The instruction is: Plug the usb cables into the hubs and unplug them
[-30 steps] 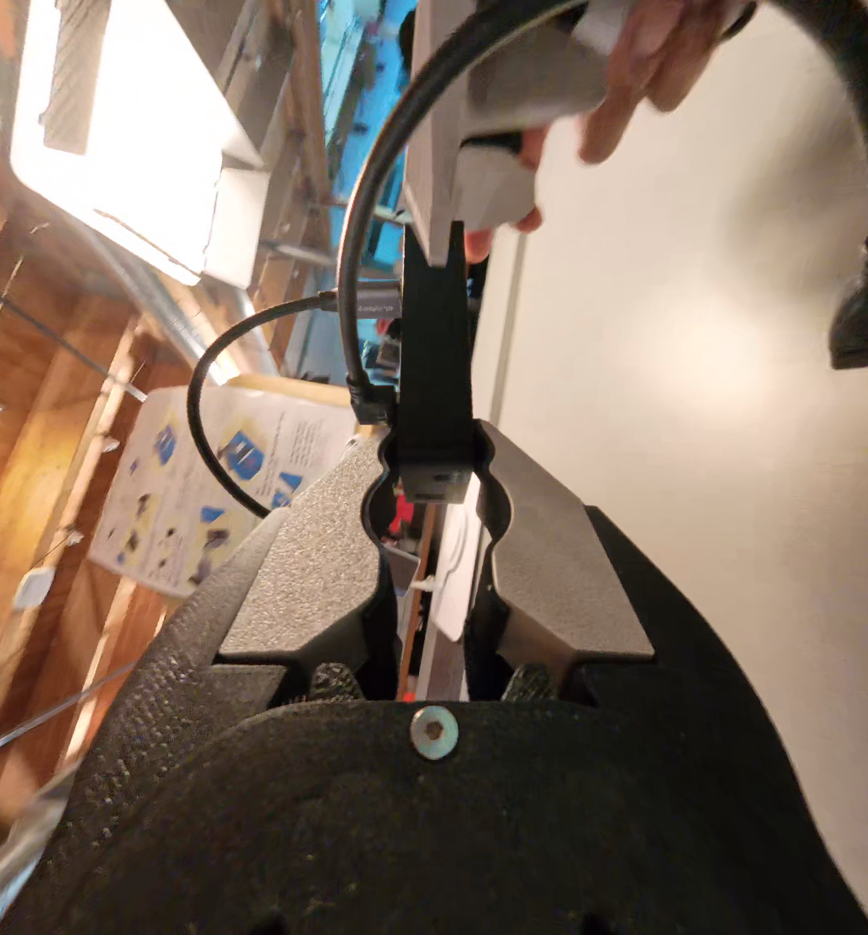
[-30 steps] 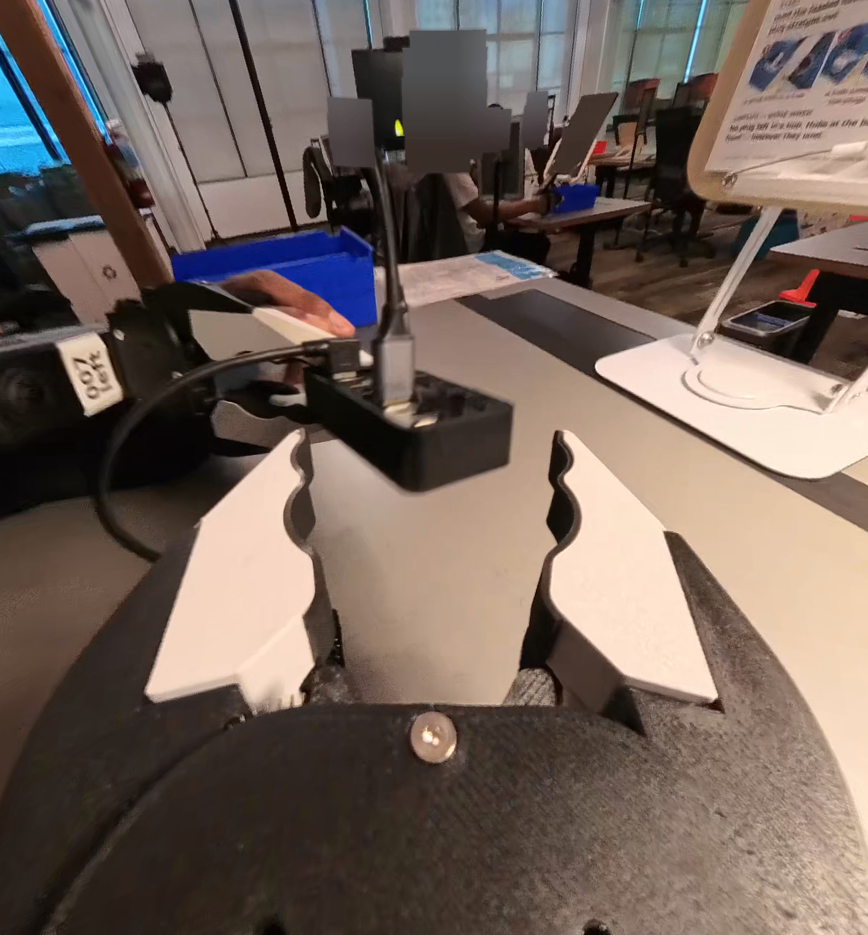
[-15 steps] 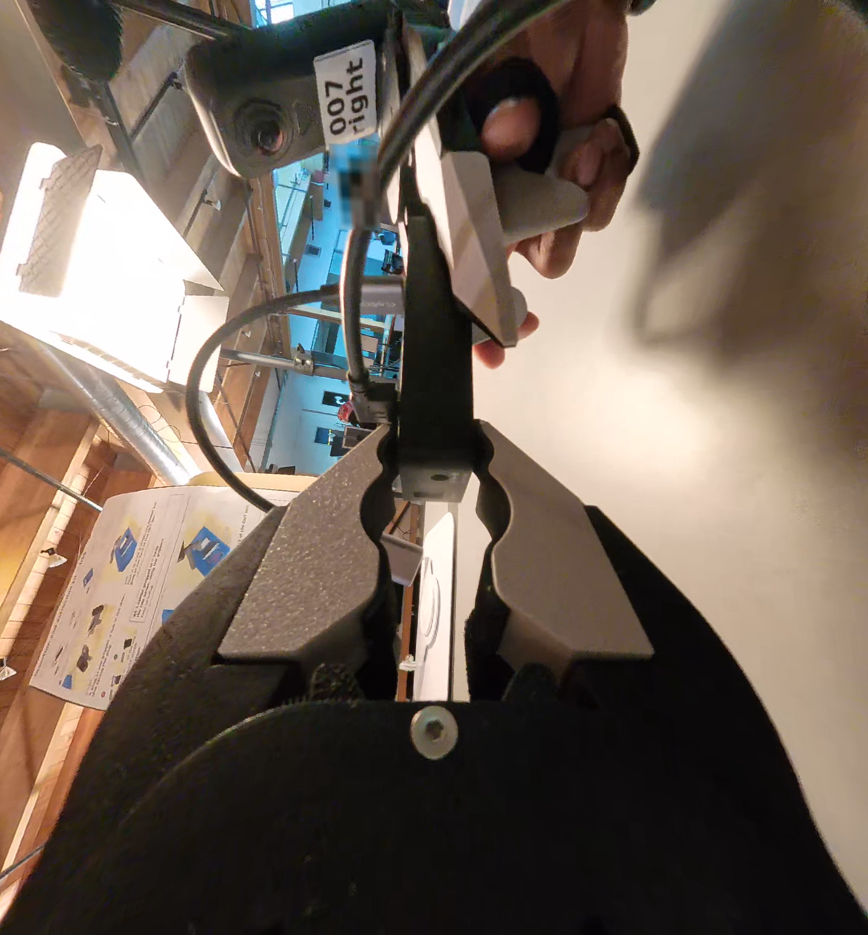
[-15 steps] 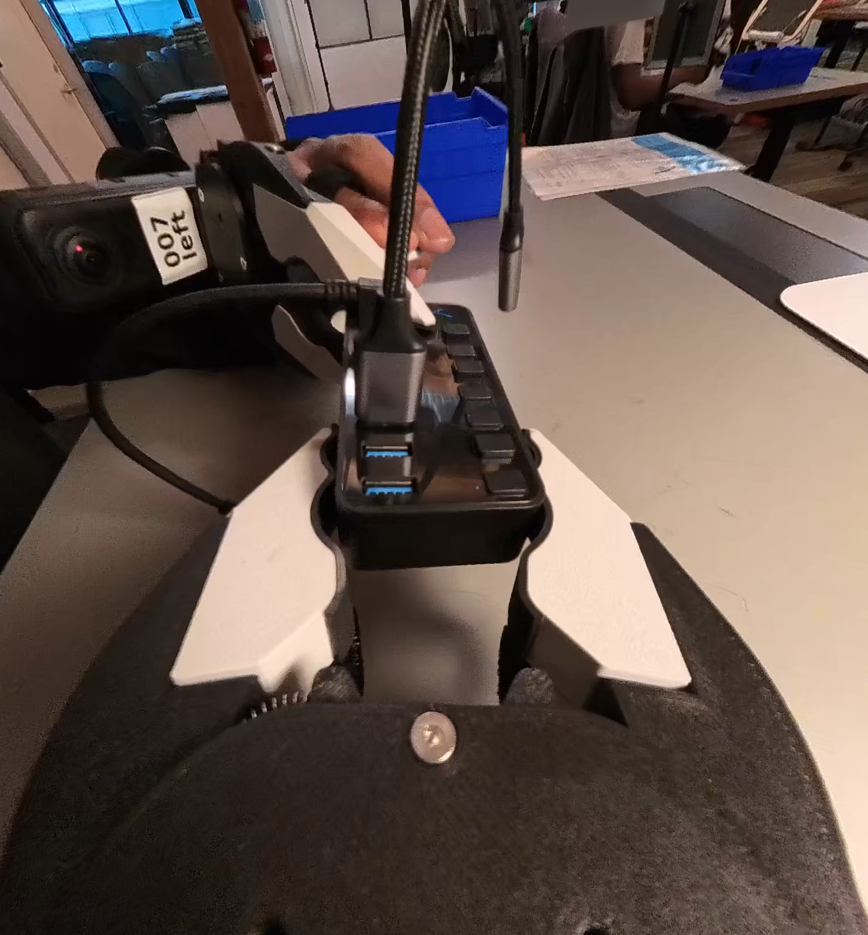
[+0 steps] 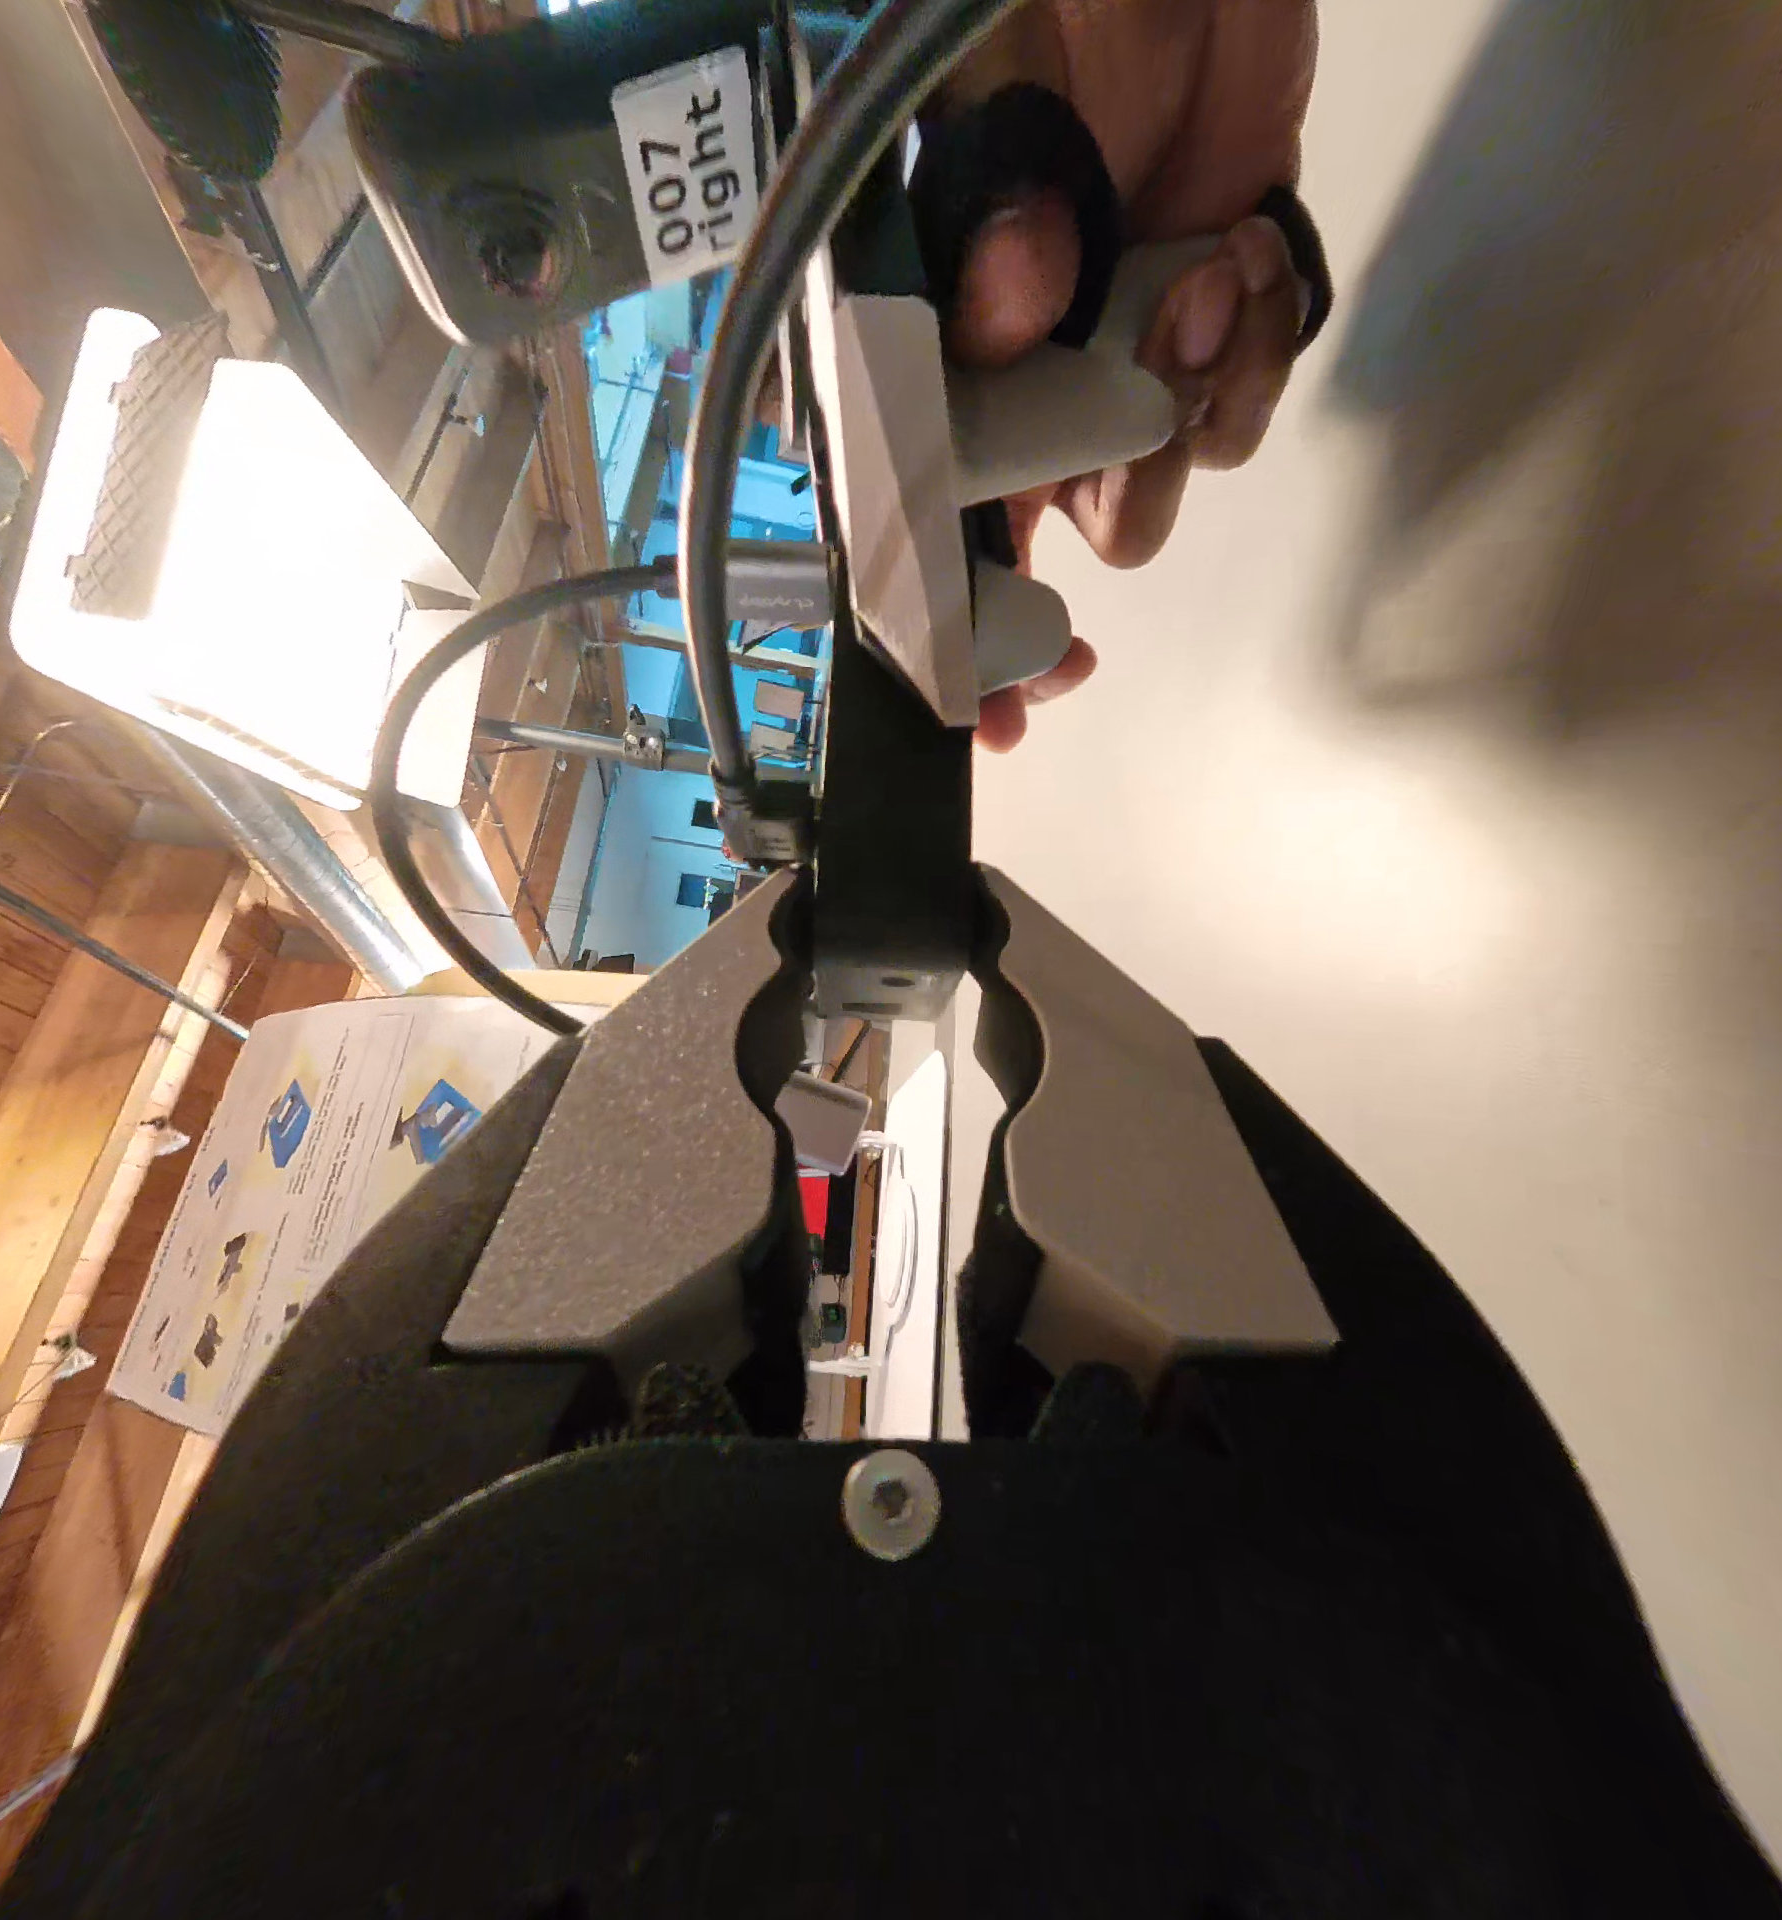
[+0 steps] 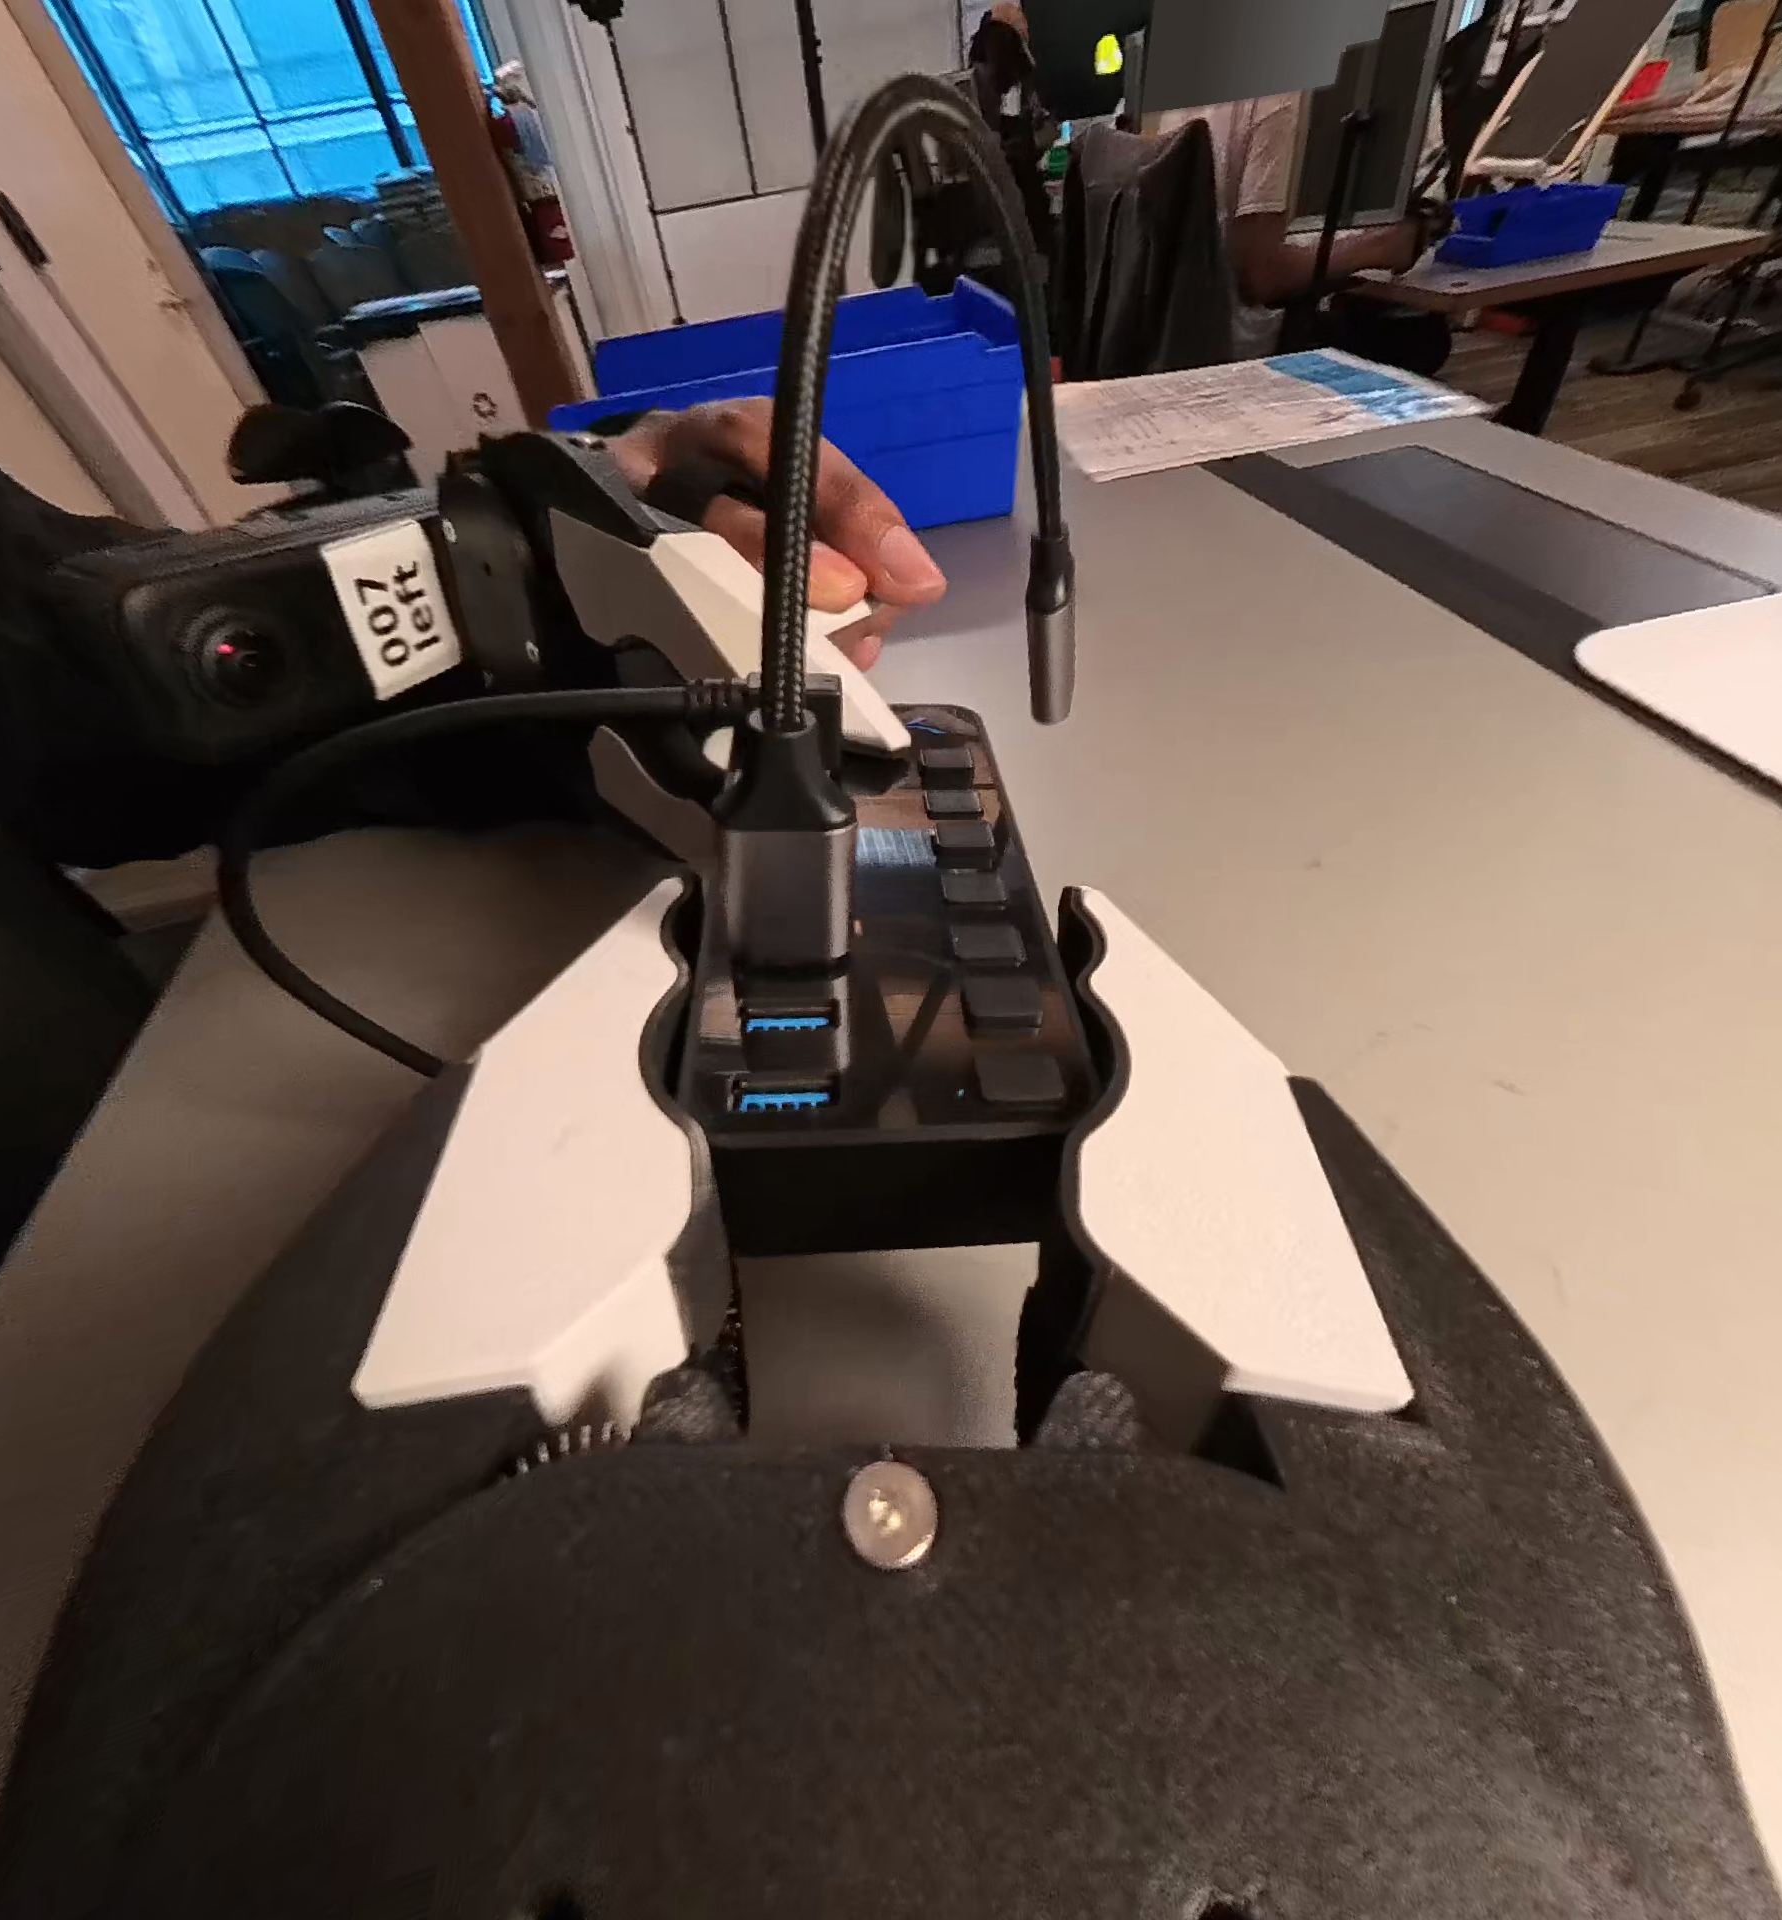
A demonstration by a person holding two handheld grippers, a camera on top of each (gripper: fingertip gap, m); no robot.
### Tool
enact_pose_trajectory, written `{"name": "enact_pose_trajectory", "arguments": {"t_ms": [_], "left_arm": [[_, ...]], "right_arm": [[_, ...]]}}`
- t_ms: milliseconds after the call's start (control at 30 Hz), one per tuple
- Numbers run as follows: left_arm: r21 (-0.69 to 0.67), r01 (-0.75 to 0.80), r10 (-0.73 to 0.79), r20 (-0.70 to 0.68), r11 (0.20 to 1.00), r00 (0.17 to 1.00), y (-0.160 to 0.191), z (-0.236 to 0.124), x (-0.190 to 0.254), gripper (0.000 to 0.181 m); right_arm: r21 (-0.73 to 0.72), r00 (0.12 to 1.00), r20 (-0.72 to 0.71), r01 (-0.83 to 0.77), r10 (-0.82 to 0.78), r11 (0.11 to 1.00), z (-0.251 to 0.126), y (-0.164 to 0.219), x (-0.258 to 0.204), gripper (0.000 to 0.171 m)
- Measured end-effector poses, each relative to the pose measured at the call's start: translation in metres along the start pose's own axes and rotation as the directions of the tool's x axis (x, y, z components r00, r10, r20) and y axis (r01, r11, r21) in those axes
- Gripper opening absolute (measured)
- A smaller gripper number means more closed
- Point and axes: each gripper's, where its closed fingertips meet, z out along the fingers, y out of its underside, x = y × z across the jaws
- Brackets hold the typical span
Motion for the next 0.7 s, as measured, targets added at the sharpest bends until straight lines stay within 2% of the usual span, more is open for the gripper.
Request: {"name": "enact_pose_trajectory", "arguments": {"t_ms": [167,267,333,400,433,500,600,700], "left_arm": [[-0.027,0.125,-0.124,0.039,0.992,0.992,0.015,0.002,-0.005,0.042],[-0.049,0.176,-0.174,0.053,0.983,0.983,0.029,-0.001,-0.006,0.042],[-0.066,0.27,-0.268,0.043,0.961,0.963,0.041,-0.002,-0.006,0.041],[-0.095,0.425,-0.43,-0.031,0.9,0.902,0.051,-0.001,0.004,0.039],[-0.112,0.531,-0.539,-0.071,0.84,0.839,0.055,0.0,0.01,0.039],[-0.12,0.753,-0.762,-0.146,0.647,0.631,0.053,0.0,0.013,0.038],[-0.072,0.964,-0.954,-0.184,0.254,0.237,0.053,-0.001,-0.008,0.036],[-0.015,0.982,-0.931,-0.317,-0.187,-0.182,0.05,-0.008,-0.033,0.035]], "right_arm": [[0.036,0.981,-0.114,0.162,-0.157,0.986,-0.005,-0.014,0.005,0.068],[0.076,0.963,-0.18,0.219,-0.202,0.973,-0.015,-0.026,0.011,0.068],[0.089,0.951,-0.219,0.244,-0.22,0.966,-0.02,-0.03,0.015,0.068],[0.101,0.942,-0.244,0.262,-0.232,0.96,-0.024,-0.034,0.017,0.068],[0.102,0.935,-0.258,0.278,-0.244,0.955,-0.024,-0.035,0.018,0.068],[0.105,0.922,-0.274,0.311,-0.273,0.945,-0.025,-0.038,0.017,0.068],[0.116,0.907,-0.29,0.351,-0.307,0.929,-0.026,-0.041,0.013,0.069],[0.142,0.903,-0.276,0.376,-0.328,0.916,-0.025,-0.044,0.007,0.068]]}}
